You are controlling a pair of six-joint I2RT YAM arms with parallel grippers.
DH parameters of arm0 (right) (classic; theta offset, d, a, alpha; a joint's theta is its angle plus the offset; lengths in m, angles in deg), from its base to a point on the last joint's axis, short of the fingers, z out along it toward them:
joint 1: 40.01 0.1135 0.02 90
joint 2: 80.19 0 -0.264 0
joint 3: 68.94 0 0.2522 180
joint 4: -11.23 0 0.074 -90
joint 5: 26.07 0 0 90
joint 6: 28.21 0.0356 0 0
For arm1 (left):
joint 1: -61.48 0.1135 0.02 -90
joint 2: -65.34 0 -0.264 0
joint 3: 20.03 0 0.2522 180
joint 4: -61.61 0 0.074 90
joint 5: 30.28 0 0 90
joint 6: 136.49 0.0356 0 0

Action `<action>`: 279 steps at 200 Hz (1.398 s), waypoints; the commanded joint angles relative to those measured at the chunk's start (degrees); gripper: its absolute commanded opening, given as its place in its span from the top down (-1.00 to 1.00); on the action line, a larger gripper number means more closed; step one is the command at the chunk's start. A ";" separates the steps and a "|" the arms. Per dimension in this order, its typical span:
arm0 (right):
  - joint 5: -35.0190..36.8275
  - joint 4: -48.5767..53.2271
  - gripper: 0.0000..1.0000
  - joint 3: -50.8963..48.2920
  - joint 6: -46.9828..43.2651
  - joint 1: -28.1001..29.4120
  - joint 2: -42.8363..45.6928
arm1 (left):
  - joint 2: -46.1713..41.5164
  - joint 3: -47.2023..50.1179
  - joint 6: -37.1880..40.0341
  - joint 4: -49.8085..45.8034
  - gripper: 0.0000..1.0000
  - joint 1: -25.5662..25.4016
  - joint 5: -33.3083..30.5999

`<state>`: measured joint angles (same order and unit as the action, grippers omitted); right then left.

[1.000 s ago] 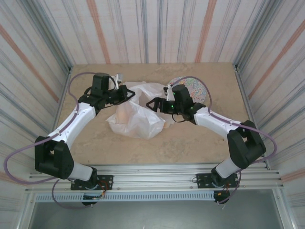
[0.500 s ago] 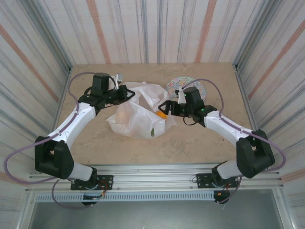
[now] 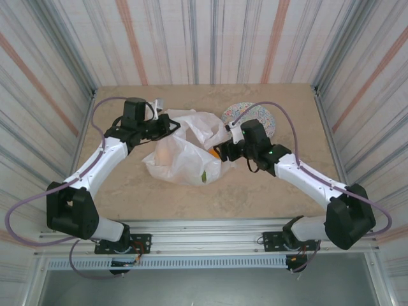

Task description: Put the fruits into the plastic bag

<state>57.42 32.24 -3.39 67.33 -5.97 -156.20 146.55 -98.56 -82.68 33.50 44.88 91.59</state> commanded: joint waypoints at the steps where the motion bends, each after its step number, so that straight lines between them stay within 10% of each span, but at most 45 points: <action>1: 4.88 -4.67 -0.75 1.63 -9.57 -0.15 -2.74 | 0.13 0.54 0.85 -0.45 1.00 0.46 0.04; 104: 1.02 -5.66 -0.53 9.55 -16.14 3.11 -12.89 | 0.26 0.01 0.53 -0.69 1.00 0.47 0.20; 238: 22.81 -12.43 -0.35 16.24 -10.90 4.56 -22.45 | 0.20 0.61 0.46 -0.42 0.99 0.43 0.49; 279: 21.97 -13.12 0.07 17.71 -10.74 4.06 -24.01 | 0.28 0.66 0.32 -0.33 1.00 0.39 0.57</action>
<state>78.58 20.37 12.21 55.66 -1.69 -178.73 146.55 -98.52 -82.70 33.10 45.03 91.64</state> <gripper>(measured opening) 0.528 0.045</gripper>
